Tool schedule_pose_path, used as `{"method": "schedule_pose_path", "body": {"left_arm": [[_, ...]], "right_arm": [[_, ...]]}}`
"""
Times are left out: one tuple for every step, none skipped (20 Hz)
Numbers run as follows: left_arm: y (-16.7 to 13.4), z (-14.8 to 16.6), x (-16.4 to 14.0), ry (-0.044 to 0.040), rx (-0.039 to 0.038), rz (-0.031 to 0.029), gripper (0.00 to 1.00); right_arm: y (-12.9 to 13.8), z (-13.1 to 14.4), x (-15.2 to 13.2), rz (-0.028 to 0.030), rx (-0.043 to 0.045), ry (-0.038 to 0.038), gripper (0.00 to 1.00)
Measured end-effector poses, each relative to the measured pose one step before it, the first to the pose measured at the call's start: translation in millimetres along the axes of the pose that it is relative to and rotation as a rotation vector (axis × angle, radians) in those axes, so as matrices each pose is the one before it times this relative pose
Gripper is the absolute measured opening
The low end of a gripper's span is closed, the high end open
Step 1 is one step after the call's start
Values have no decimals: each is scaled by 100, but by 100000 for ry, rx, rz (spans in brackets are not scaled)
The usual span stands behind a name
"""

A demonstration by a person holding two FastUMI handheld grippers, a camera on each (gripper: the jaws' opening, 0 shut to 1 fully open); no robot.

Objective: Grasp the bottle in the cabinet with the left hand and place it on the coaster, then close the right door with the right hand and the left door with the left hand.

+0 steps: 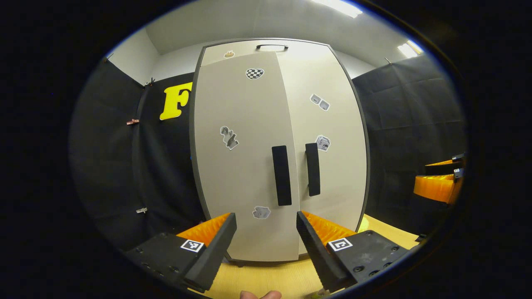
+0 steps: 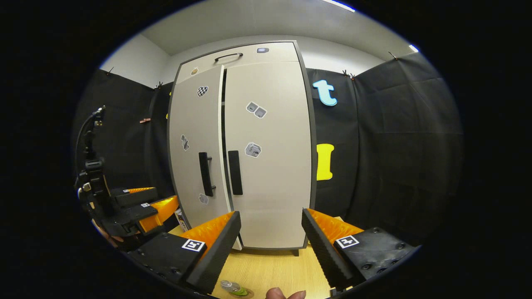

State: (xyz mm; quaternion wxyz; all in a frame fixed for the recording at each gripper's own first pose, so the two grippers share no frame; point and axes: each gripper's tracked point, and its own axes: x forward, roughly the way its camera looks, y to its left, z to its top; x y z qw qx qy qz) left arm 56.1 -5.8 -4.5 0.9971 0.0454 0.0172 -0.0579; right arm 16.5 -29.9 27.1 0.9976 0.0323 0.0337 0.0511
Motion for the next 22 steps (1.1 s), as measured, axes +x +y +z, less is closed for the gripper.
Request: {"method": "schedule_pose_path", "body": {"left_arm": [[183,-4,-836,671,-898,964,93],[348,-5,-901,245,-901,1375,93],[211,123,-686,-171,-825,596,93],[225,-15,-715,141,-1186,830,93],[242,-70,-657,277,-1091,633,93],[345,-106,-718,340,-1367,608,93],[233,-31,-595,356,-1218,138,93],[174,-170,-431,294,-310,314,93],[341,-37,-586,77,380,989,93],[265,-33,-428,-344,292,559,93],[153,12,-385,-199,-335,380,93],[-35,-93,-277,-134,-675,-374,93],[-85,-32,-264,119,-522,-623,93],[108,3,-282,-362,-465,-19,93],[99,151,-235,-508,-372,-39,93],[30,63,-290,-551,-210,114,93],[83,200,-261,-802,41,4,93],[84,188,-161,-826,286,139,93],[93,132,-114,-350,579,111,93],[137,-24,-100,-278,496,72,93],[129,53,-72,-115,145,177,93],[60,-32,-128,-74,-108,-21,93]], "right_arm": [[-17,164,-151,-595,341,-428,98],[55,181,-73,-499,295,-294,98],[53,81,-210,-480,11,-359,98],[91,5,-43,-306,-430,-225,98],[53,-74,-257,-591,-881,-86,98],[129,-46,-61,-660,-852,-75,98],[118,-140,-209,-520,-536,104,98],[274,-83,-58,-119,-219,124,98],[160,-86,-163,-398,-457,-107,98],[146,-90,-26,-698,-987,-120,98],[70,-101,-275,-642,-942,-170,98],[187,-52,-72,-480,-781,-199,98],[253,-20,-195,-133,-451,-129,98],[268,-55,-138,-122,-368,-77,98],[199,-27,-262,30,-531,-161,98],[270,-89,-127,159,-710,35,98],[197,-108,-239,228,-719,129,98],[190,-67,-140,114,-448,191,98],[159,21,-175,264,-85,53,98],[282,181,-108,473,172,-218,98],[230,33,-249,523,146,-115,98],[195,139,11,348,-18,-286,98]]}}
